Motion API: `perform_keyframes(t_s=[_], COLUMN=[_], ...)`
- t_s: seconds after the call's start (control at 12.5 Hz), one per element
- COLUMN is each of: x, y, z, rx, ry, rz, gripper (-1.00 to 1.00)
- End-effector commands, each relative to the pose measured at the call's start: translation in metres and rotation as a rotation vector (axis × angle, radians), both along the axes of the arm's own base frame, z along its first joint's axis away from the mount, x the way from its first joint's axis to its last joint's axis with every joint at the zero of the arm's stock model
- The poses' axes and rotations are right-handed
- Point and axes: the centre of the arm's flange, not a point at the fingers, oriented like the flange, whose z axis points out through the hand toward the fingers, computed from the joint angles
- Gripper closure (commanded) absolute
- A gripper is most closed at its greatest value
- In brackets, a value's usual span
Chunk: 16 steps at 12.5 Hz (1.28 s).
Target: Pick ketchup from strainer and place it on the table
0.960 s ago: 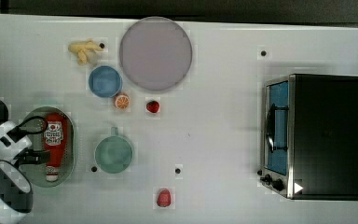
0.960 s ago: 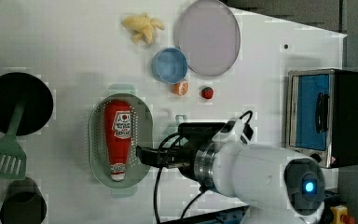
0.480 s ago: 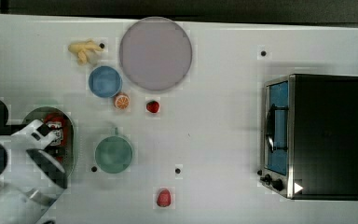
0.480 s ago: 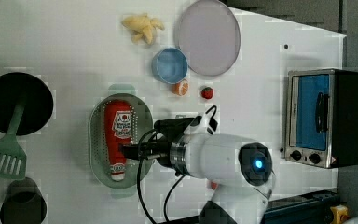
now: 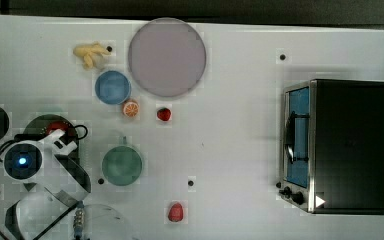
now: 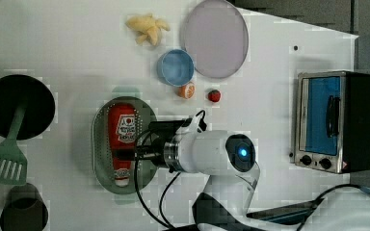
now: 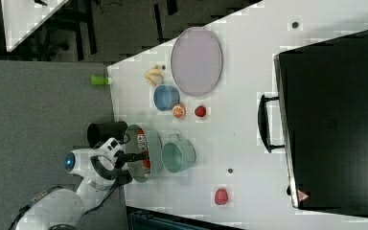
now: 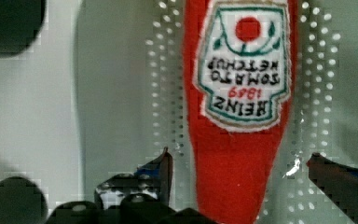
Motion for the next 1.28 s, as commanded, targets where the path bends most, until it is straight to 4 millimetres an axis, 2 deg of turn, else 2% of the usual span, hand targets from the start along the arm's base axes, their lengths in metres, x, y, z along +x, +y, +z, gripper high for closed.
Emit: perform_keyframes(t_s=[0.08, 0.32, 0.4, 0.64, 0.72, 0.8, 1.04, 1.28], x=[0.005, 0.007, 0.007, 0.011, 0.014, 0.015, 0.025, 0.041], y=[0.008, 0.006, 0.006, 0.013, 0.014, 0.015, 0.018, -0.004], z=[-0.010, -0.028, -0.031, -0.023, -0.014, -0.004, 0.056, 0.124], rx=[0.008, -0.021, -0.030, -0.014, -0.013, -0.018, -0.011, -0.039], ry=[0.006, 0.012, 0.009, -0.014, -0.029, -0.040, -0.094, -0.111], rz=[-0.053, -0.054, -0.052, -0.050, -0.049, -0.046, -0.078, -0.182], gripper=[-1.00, -1.00, -0.92, -0.20, -0.12, -0.12, -0.12, -0.12])
